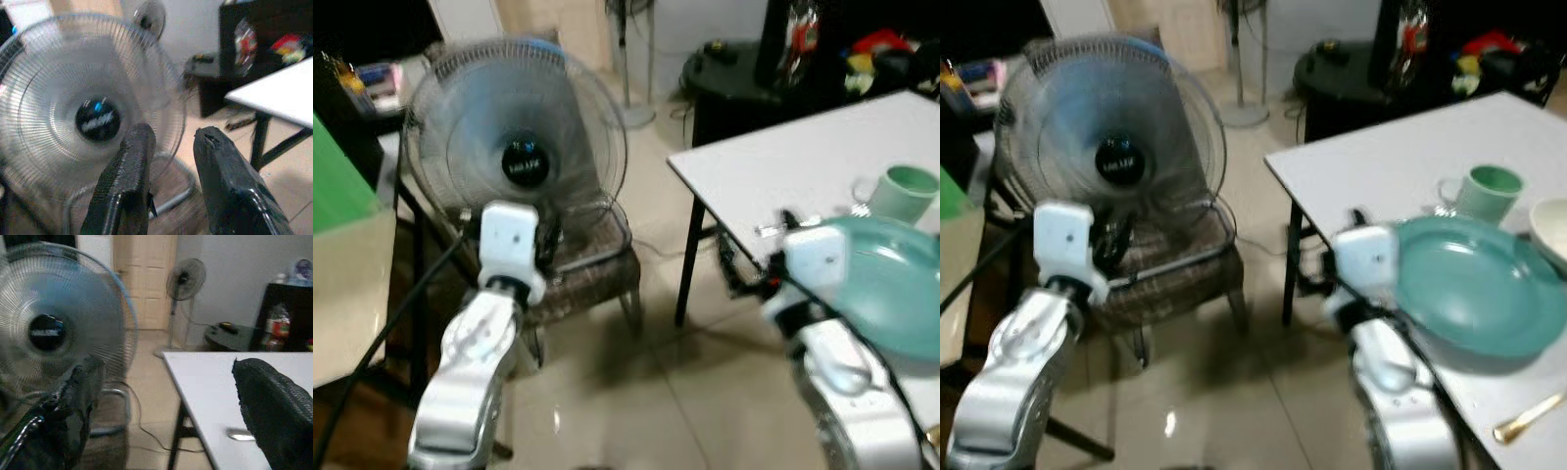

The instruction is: Setting the table

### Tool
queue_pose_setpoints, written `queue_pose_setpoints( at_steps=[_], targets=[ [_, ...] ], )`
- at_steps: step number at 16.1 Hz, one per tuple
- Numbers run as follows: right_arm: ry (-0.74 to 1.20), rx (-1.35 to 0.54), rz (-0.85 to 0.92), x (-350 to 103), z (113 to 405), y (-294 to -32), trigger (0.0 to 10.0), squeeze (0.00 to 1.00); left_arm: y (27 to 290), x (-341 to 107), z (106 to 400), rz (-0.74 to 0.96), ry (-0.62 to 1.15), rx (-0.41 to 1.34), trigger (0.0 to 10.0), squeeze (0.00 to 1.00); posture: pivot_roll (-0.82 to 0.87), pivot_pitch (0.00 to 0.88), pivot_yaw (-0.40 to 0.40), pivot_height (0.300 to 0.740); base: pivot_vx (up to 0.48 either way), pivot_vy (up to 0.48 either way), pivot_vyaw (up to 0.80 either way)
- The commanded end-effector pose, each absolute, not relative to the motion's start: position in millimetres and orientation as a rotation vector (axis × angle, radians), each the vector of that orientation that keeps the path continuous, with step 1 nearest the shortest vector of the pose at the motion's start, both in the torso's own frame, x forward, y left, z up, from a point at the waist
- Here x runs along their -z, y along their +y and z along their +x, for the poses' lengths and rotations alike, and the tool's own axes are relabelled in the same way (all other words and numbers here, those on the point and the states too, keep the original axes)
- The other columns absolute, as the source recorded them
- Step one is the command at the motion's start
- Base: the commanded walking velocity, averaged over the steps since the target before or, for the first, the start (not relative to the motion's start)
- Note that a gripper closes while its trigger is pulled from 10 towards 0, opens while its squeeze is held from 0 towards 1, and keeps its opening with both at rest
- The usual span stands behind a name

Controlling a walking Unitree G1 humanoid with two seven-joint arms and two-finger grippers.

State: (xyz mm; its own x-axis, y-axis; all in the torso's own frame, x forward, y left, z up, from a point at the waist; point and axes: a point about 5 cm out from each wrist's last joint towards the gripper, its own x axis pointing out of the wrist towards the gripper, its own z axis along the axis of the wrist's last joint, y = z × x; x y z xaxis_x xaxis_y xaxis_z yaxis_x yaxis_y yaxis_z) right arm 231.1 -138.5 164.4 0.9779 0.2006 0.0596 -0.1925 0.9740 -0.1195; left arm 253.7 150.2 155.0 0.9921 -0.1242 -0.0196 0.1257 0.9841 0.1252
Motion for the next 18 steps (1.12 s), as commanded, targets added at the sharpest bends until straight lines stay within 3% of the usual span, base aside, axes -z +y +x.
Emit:
queue_pose_setpoints(
  at_steps=[1, 6, 12, 18],
  targets=[
    [-0.066, -0.182, -0.117, -164, 233, -143, 10.0, 1.00, 151, -153, 251, 0.142, 0.016, 0.125, 10.0, 0.00, -0.04, 0.000, 0.103, 0.740, 0.000, 0.000, 0.80],
    [0.030, -0.152, -0.121, -148, 233, -151, 10.0, 1.00, 153, -146, 241, 0.155, 0.058, 0.117, 10.0, 0.00, -0.02, 0.000, 0.083, 0.740, 0.000, 0.000, 0.80],
    [0.090, -0.228, -0.067, -137, 230, -141, 10.0, 1.00, 156, -146, 232, 0.192, 0.063, 0.098, 10.0, 0.00, 0.03, 0.000, 0.043, 0.740, 0.000, 0.000, 0.80],
    [0.081, -0.258, -0.026, -139, 232, -135, 10.0, 1.00, 159, -147, 230, 0.165, 0.057, 0.060, 10.0, 0.00, 0.01, 0.000, 0.062, 0.740, 0.000, 0.000, 0.80]
  ],
)
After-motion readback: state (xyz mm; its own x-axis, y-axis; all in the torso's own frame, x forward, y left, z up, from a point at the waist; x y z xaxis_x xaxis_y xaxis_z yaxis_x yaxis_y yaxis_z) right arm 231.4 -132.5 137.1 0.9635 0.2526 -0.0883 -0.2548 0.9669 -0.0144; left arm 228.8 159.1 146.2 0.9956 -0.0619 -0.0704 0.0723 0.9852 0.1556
